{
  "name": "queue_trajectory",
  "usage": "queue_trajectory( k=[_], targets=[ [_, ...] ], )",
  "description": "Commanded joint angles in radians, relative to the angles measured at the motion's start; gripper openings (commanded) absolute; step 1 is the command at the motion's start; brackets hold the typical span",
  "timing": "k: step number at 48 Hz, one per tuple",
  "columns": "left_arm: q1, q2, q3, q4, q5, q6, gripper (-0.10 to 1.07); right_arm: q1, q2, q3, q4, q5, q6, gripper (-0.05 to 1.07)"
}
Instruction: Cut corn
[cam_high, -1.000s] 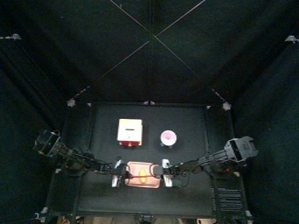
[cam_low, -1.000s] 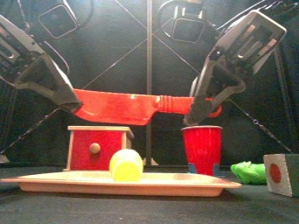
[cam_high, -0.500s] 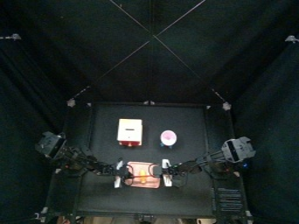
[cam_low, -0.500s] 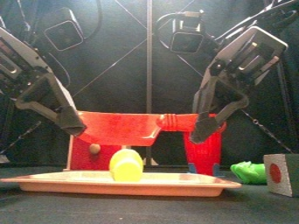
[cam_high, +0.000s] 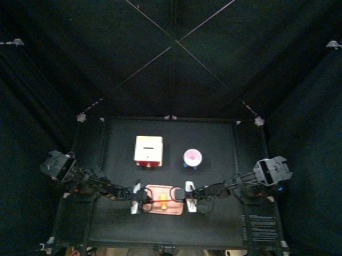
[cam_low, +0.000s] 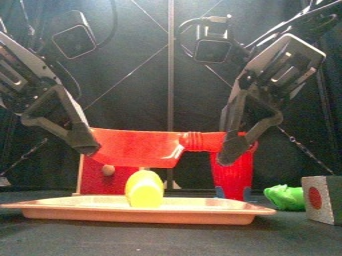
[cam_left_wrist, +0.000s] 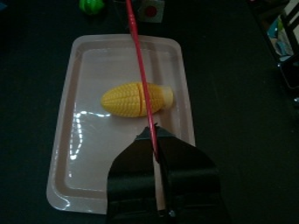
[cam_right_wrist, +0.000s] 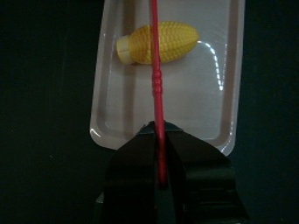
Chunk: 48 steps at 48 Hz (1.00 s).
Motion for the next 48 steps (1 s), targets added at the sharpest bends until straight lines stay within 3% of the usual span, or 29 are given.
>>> queue_trajectory(
  k=[1, 48],
  targets=[
    [0.003, -0.003, -0.011, 0.005, -0.008, 0.006, 0.21, -0.012, -0.014, -0.018, -0.003, -0.008, -0.003, 0.41],
    [0.005, 0.066, -0.018, 0.005, -0.009, 0.008, 0.21, -0.014, 0.046, -0.031, 0.005, -0.009, -0.003, 0.41]
  ],
)
